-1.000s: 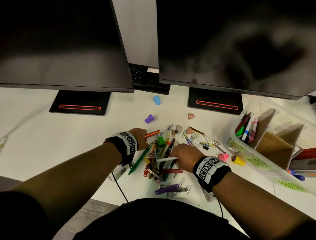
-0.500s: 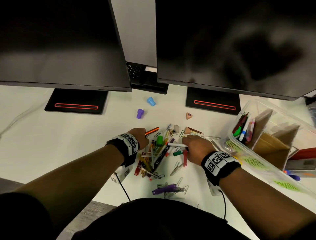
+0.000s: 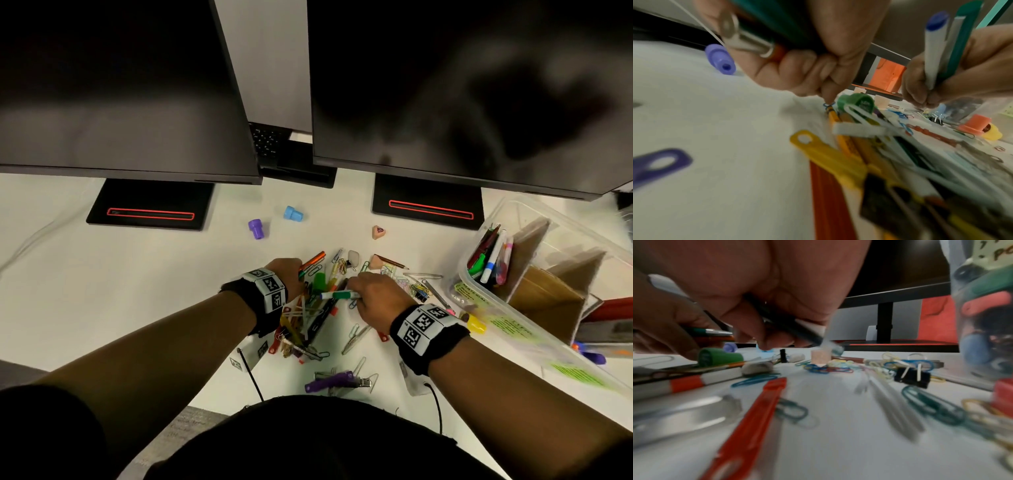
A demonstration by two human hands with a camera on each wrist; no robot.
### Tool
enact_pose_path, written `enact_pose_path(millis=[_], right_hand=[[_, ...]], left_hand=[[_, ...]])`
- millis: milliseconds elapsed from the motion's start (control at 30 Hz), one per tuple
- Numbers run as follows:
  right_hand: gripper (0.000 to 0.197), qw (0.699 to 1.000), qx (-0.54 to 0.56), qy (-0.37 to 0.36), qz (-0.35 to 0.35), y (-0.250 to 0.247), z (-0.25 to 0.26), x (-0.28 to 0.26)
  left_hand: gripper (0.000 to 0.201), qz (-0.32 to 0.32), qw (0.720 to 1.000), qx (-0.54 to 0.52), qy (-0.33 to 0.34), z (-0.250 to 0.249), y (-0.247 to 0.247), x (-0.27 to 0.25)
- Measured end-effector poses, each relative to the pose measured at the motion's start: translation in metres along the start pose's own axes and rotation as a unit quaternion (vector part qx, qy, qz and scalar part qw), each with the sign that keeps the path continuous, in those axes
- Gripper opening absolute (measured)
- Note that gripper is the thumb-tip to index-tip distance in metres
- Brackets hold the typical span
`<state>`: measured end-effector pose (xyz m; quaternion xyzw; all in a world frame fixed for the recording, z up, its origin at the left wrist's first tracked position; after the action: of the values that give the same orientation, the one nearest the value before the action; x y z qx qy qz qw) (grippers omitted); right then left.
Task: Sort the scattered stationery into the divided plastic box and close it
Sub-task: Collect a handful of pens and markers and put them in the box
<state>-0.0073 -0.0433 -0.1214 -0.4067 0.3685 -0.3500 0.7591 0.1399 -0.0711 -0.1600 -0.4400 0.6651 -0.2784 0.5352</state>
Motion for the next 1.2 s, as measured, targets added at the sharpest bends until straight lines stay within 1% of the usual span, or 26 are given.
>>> enact_pose_path(millis=[67, 133, 300, 400, 467, 567, 633, 733, 833, 1000, 1100, 1200], right_hand=[[0.030, 1.000, -0.006, -0.022, 0.015, 0.008, 0.010, 0.002], [0.031, 0.998, -0.025, -0.033, 0.038, 0.019, 0.017, 0.005], [0.043, 0.990, -0.088, -0.057, 0.091, 0.039, 0.027, 0.011], [0.041, 0.991, -0.097, -0.057, 0.073, 0.035, 0.024, 0.012], [0.040, 0.992, -0.097, -0.058, 0.060, 0.032, 0.019, 0.012], [0.037, 0.991, -0.107, -0.051, 0.062, 0.029, 0.011, 0.010], [0.037, 0.991, -0.113, -0.049, 0.060, 0.027, 0.009, 0.009], [0.043, 0.990, -0.108, -0.061, 0.059, 0.029, 0.014, 0.009], [0.050, 0.988, -0.113, -0.074, 0.079, 0.036, 0.022, 0.008], [0.049, 0.986, -0.120, -0.064, 0.094, 0.038, 0.023, 0.009], [0.048, 0.990, -0.106, -0.047, 0.080, 0.034, 0.016, 0.009], [0.045, 0.992, -0.102, -0.030, 0.064, 0.030, 0.007, 0.009]], left_hand=[[0.036, 0.018, 1.000, 0.011, -0.004, 0.001, 0.006, 0.000], [0.038, 0.026, 1.000, 0.014, -0.012, 0.001, 0.009, 0.001], [0.028, 0.021, 1.000, 0.016, -0.016, -0.004, 0.007, 0.001], [0.023, 0.028, 0.999, 0.018, -0.017, -0.004, 0.007, -0.001], [0.024, 0.038, 0.999, 0.027, -0.017, -0.003, 0.008, -0.002], [0.018, 0.031, 0.999, 0.022, -0.018, -0.003, 0.009, -0.003], [0.019, 0.029, 0.999, 0.028, -0.021, -0.004, 0.009, -0.004], [0.022, 0.027, 0.999, 0.030, -0.027, -0.006, 0.009, -0.005], [0.021, 0.025, 0.999, 0.029, -0.031, -0.007, 0.006, -0.005], [0.024, 0.006, 1.000, 0.017, -0.026, -0.006, -0.001, -0.004], [0.027, -0.009, 1.000, -0.003, -0.025, -0.004, -0.011, -0.003], [0.023, -0.031, 0.998, -0.035, -0.038, 0.000, -0.023, -0.002]])
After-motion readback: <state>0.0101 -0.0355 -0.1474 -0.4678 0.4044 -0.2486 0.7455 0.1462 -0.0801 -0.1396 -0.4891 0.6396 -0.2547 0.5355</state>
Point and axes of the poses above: each hand's wrist, its own x-axis towards the middle knuckle, its own y-axis out of the palm, z = x × y, the point moved 9 cm from there along x, towards the middle knuckle, and after that the axes turned 7 degrees about -z, right-handed, at the moved point
